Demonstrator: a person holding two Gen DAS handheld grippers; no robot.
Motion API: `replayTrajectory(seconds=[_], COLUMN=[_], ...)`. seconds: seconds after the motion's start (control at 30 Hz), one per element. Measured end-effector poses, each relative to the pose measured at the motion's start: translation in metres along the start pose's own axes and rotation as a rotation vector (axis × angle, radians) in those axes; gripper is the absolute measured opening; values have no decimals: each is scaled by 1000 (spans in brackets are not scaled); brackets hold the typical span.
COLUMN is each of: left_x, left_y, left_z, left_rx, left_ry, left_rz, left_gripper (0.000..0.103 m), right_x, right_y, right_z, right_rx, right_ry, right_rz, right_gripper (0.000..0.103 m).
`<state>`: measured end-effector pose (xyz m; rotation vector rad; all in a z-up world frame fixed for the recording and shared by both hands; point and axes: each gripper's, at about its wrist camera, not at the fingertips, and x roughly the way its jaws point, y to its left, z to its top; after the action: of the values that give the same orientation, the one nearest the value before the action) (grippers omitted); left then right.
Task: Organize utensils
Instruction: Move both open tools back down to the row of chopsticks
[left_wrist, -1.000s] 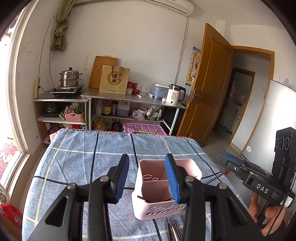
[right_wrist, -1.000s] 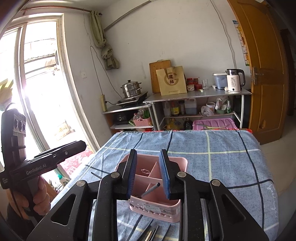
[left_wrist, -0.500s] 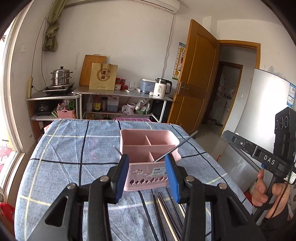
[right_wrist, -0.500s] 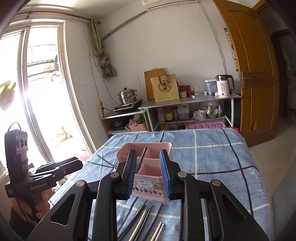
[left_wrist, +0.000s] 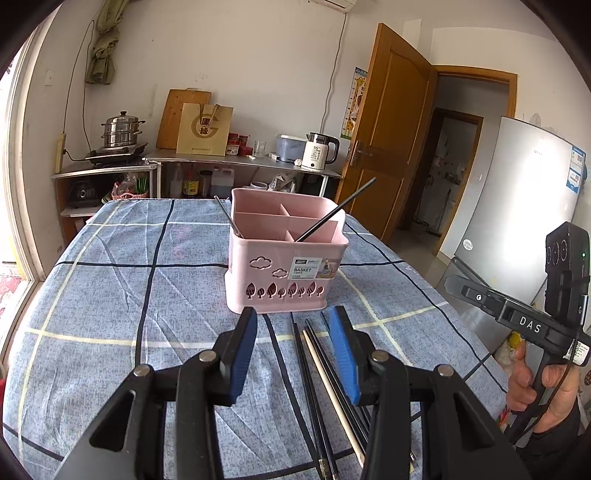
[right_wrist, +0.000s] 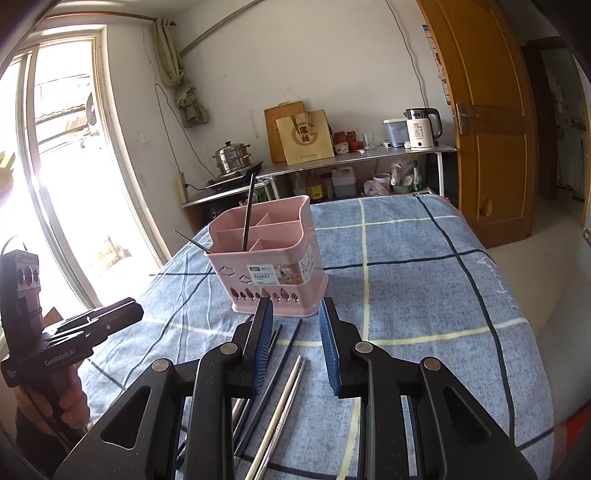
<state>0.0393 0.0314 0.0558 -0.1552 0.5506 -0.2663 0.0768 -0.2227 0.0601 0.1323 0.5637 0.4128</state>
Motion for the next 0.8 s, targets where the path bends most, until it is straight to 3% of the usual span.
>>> replayTrajectory(seconds=[0.53,0.8], left_x=[73,99], left_y=[-2,-5], left_z=[-41,-48], left_rx=[26,36], left_ry=[244,316], left_rz=[39,56], left_gripper=[45,45], right_x=[67,85], right_y=[-8,-1], right_z=[-51,-61], right_rx=[25,2], right_ry=[234,299], right_rz=[-45,-52], right_gripper=[27,26])
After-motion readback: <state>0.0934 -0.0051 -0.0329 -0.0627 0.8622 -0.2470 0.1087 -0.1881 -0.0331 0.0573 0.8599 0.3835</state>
